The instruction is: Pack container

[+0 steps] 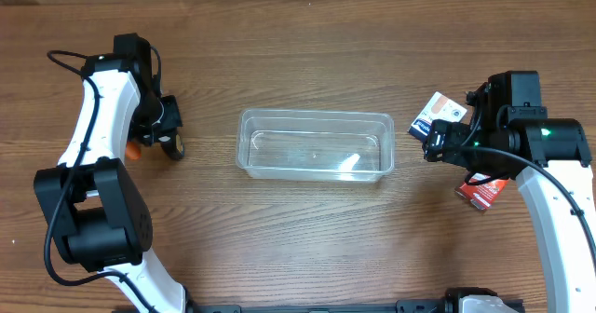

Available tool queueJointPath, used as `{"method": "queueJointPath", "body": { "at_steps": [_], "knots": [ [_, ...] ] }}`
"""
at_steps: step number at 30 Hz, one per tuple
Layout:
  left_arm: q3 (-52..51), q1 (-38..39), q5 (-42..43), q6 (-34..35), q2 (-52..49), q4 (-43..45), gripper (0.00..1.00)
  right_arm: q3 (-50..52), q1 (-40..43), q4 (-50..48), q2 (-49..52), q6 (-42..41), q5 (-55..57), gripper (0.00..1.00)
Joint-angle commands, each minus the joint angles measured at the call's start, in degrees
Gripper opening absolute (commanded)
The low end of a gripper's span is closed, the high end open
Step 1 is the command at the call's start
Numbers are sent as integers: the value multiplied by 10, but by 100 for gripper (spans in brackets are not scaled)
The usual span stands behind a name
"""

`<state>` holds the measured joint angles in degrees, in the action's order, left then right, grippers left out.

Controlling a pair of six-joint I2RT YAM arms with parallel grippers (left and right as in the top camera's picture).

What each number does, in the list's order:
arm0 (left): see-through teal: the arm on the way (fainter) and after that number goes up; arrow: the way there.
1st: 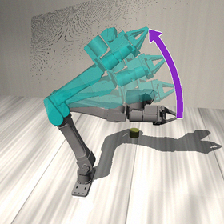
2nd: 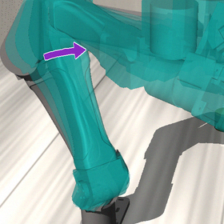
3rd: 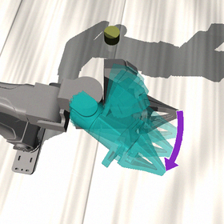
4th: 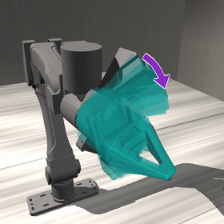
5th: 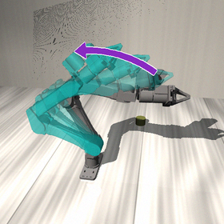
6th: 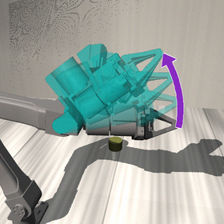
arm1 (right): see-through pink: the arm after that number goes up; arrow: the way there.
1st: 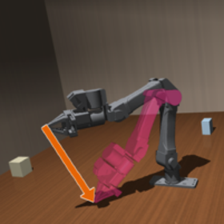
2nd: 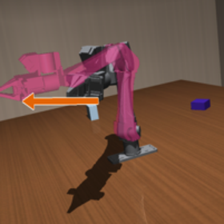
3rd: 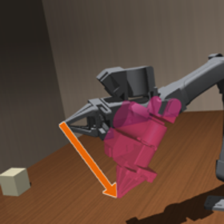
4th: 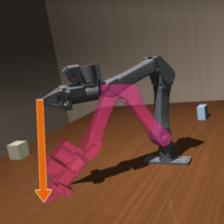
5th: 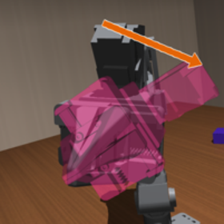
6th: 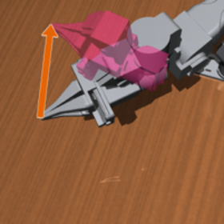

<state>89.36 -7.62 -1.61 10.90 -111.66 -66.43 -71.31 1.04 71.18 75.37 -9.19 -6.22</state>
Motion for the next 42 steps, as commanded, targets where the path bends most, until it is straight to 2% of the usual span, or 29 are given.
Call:
{"method": "queueJointPath", "body": {
  "at_steps": [1,4,8,12,17,29,38,40,41,42],
  "knots": [
    [21,-2,-3,10,3,-16,4,-18,2,-4,-10,2,-5,100],
    [74,7,9,25,28,-56,4,-18,2,-4,-10,2,-5,100],
    [165,75,48,24,110,-99,4,-18,2,-4,-10,2,-5,100],
    [173,185,41,29,168,-99,4,-18,2,-7,-10,2,-5,100],
    [146,278,39,86,138,-95,4,-18,2,-8,-10,2,-5,100],
    [130,287,37,95,-54,-64,4,-18,2,-3,-10,2,-5,100],
    [130,275,-20,123,-62,-55,4,-18,2,-4,-10,2,-5,100],
    [130,275,-17,123,-62,-55,6,-18,2,-5,-10,2,-5,100],
    [130,275,-17,123,-62,-56,14,-18,2,-6,-10,2,-5,100],
    [130,275,-17,123,-62,-56,28,-18,2,-7,-10,2,-5,100]
  ]
}}
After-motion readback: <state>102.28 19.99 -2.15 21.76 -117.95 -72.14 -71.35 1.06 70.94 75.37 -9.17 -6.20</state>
